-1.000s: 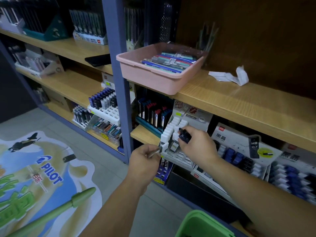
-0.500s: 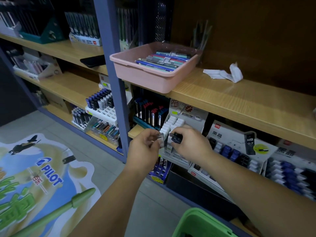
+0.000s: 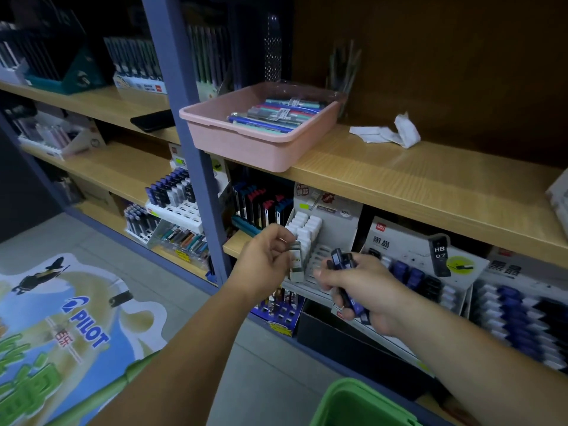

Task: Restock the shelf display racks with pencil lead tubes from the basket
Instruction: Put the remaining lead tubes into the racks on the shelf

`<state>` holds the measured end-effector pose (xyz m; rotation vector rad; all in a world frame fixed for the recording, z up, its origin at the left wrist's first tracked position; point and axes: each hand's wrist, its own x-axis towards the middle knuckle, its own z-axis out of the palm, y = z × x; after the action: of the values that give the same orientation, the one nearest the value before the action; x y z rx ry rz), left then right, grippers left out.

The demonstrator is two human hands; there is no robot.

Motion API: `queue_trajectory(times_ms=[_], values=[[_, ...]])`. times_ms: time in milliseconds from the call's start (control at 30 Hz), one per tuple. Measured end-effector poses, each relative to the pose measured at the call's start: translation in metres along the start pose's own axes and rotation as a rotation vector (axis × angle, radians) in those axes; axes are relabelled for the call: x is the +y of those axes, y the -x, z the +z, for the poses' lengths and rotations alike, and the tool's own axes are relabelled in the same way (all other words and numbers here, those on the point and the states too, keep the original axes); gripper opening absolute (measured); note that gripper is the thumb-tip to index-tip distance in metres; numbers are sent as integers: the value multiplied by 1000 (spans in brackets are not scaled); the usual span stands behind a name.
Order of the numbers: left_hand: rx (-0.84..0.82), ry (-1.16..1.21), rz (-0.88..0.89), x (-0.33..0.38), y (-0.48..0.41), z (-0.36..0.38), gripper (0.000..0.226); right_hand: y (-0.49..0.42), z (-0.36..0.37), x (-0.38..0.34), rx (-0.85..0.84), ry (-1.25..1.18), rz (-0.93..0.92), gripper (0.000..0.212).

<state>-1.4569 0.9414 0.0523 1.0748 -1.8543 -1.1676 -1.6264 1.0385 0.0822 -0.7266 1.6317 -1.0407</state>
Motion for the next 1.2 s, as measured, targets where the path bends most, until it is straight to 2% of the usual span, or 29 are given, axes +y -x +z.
queue_trajectory(times_ms=[167,333,400,633,800,967,1200], values=[[101,254,-62,6,6,-2,37,-7,6,8,163,42,-98,26],[171,682,-307,7,14,-2,25,-9,20,6,242,-109,-160,22],[156,763,-363,3,18,-1,23,-10,25,2,286,-176,-179,19],[5,696,-452,-22,27,3,20,-19,34,-6,319,-60,-212,17],[150,368,-517,-39,24,22,16,-24,26,-10,389,352,-494,9],[64,348,-536,-41,25,29,23,-34,31,-5,405,660,-548,19],[44,362,-527,-45,26,28,33,-44,36,0,399,540,-563,23]])
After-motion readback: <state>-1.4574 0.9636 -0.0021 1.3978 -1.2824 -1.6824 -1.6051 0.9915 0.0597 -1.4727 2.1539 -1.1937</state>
